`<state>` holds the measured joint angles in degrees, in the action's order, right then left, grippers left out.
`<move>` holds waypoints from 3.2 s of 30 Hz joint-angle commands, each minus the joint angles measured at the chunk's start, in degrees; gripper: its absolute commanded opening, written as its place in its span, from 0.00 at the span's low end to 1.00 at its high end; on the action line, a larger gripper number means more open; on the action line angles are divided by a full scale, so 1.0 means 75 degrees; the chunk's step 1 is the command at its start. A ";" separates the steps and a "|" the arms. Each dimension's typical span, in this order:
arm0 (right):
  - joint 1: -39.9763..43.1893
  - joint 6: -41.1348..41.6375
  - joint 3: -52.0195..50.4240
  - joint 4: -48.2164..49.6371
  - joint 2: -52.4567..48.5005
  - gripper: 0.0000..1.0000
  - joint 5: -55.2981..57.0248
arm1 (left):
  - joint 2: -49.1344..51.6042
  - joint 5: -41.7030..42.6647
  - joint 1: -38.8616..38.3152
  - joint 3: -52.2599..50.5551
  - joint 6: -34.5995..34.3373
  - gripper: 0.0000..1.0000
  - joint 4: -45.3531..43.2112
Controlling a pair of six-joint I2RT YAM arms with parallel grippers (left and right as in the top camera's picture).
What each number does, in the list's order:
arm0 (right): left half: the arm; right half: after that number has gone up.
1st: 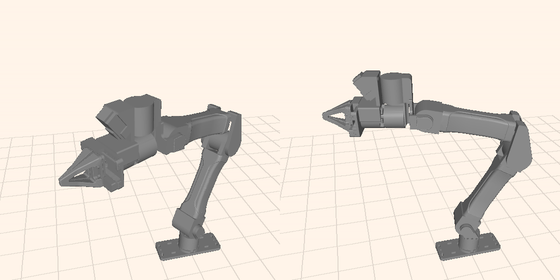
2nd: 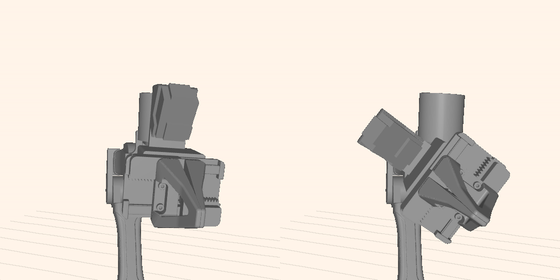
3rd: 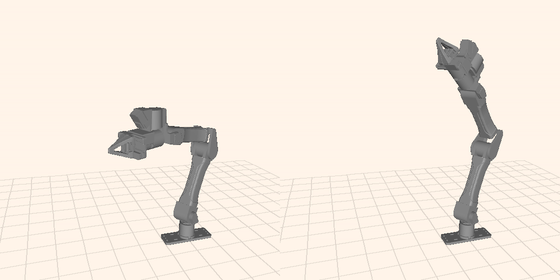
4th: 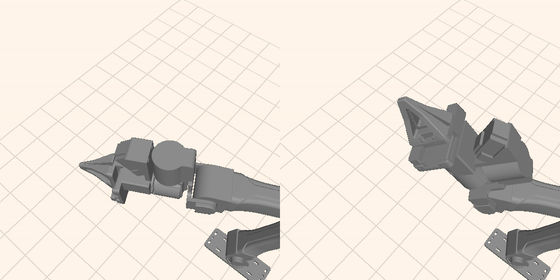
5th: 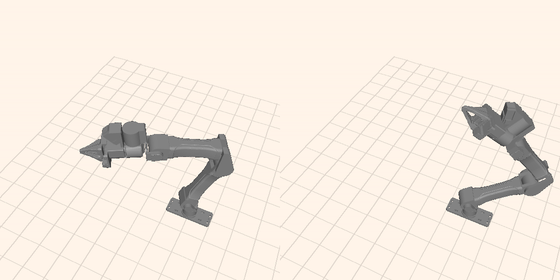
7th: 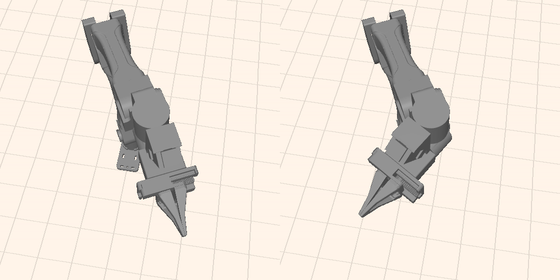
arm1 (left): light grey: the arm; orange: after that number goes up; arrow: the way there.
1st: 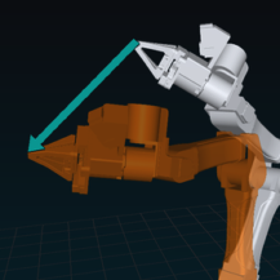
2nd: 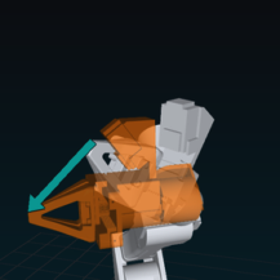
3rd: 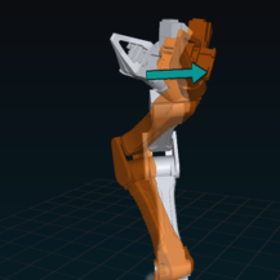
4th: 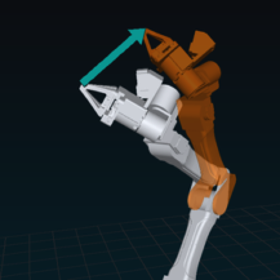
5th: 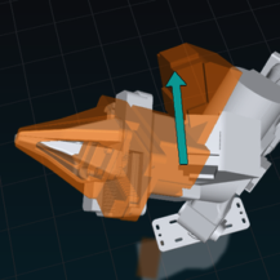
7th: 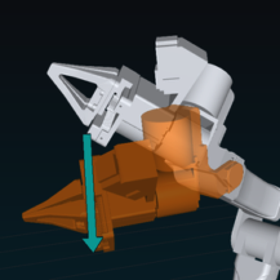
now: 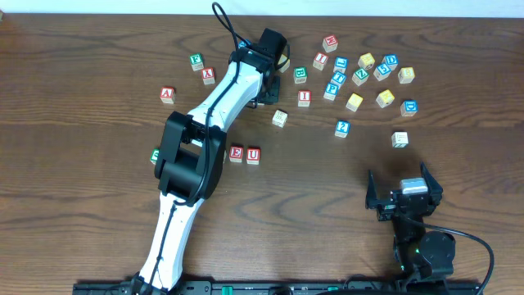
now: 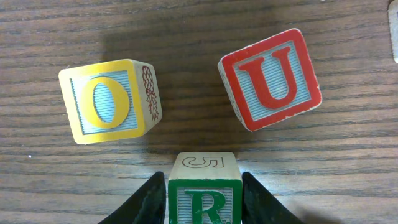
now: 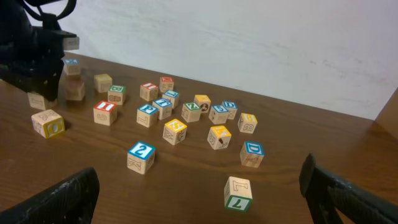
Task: Spell out NEURIPS
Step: 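Lower the left gripper and close it on the green R block, then carry the R block toward the right of the U block, then lower the R block onto the table right of U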
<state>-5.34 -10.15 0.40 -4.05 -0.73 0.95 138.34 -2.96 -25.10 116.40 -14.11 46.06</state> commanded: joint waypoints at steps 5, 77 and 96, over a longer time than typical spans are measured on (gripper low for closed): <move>0.0070 -0.0052 -0.0012 -0.0032 0.0032 0.99 -0.0006 | 0.0023 -0.0087 0.0038 0.0230 0.0047 0.37 0.0055; 0.0070 -0.0052 -0.0012 -0.0029 0.0032 0.99 -0.0006 | -0.5021 -0.0149 -0.2014 -0.6021 -0.2250 0.13 -0.1186; 0.0070 -0.0052 -0.0012 -0.0029 0.0032 0.99 -0.0006 | -0.4310 0.0119 -0.2014 -0.6041 -0.2046 0.13 -0.1702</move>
<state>-5.34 -10.15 0.40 -4.05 -0.73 0.95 104.47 -3.18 -39.97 71.16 -29.98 33.54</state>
